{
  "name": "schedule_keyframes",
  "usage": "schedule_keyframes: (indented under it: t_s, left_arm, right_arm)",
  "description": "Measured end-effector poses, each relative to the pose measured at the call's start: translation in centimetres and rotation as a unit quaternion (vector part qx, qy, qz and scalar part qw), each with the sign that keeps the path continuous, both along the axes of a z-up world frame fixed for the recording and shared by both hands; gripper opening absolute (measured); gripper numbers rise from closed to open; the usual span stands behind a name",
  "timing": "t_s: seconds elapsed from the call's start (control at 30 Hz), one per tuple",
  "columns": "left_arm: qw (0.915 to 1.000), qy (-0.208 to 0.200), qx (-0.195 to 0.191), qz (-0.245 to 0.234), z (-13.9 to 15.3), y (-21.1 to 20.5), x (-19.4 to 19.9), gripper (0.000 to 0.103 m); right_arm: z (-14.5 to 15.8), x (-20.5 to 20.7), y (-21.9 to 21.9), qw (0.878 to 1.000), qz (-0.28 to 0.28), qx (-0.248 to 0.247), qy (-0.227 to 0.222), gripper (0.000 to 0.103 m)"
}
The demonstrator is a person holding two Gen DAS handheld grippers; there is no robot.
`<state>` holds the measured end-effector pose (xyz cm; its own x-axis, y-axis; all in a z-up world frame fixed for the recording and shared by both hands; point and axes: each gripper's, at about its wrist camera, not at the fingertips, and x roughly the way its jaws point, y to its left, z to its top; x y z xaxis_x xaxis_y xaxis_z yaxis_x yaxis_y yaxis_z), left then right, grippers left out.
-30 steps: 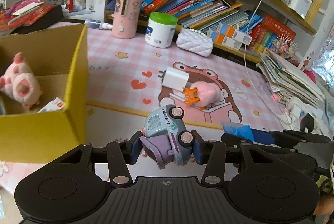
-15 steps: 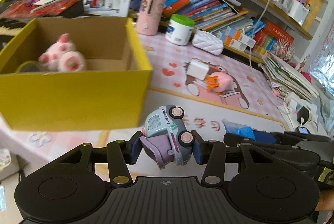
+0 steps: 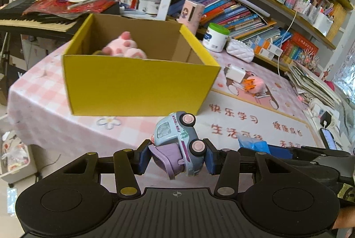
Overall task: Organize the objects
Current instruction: 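Lift the toy car with the left tool while the right tool lifts the blue packet, then carry the toy car and blue packet over the yellow box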
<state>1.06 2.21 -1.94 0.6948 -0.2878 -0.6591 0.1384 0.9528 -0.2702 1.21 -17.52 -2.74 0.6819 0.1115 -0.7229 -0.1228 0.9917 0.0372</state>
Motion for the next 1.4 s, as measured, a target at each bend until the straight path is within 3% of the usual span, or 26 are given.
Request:
schedule_keyframes:
  t_s: [0.63,1.4]
  left_arm:
    - [0.999,-0.018,0.006,0.04,0.8,6.5,-4.0,0.047]
    - [0.9989,-0.006,-0.001,0.047,0.2,7.4,-3.4,0.047]
  right_arm:
    - [0.4,-3.0,7.2,0.999,0.039,0.009,-0.009,0.039]
    - [-0.2,-2.4,8.9,0.998,0.056,0.002,0.011,0.039]
